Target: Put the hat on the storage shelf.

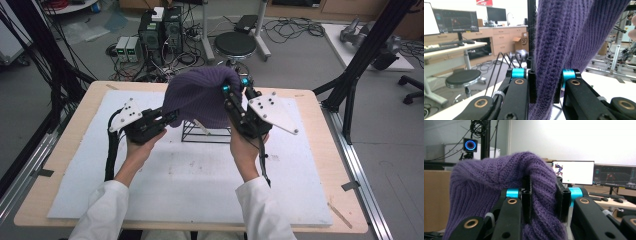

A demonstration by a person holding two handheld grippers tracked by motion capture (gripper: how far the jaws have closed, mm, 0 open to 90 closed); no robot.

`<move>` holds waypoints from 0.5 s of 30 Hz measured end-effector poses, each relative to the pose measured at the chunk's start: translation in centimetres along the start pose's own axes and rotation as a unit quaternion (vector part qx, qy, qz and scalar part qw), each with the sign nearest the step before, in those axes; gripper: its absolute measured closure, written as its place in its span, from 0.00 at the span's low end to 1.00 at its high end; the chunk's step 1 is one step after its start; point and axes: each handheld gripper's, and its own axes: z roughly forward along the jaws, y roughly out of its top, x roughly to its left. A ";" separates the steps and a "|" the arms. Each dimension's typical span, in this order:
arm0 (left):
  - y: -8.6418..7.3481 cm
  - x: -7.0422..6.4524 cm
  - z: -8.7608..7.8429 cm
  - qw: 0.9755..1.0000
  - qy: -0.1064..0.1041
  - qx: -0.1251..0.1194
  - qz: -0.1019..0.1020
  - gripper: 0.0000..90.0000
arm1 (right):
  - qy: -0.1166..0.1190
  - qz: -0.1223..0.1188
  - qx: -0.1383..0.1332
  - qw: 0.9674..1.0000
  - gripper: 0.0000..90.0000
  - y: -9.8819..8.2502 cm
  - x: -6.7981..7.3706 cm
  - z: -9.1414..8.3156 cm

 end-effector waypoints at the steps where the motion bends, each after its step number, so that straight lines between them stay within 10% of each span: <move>1: 0.1 0.0 0.2 1.000 0.000 0.001 0.001 0.91 | -0.004 -0.003 0.000 1.000 0.81 0.5 -0.4 0.3; 15: 3.2 0.8 4.2 1.000 -0.001 -0.007 0.004 0.91 | -0.029 -0.019 0.001 0.999 0.81 3.0 -3.0 2.0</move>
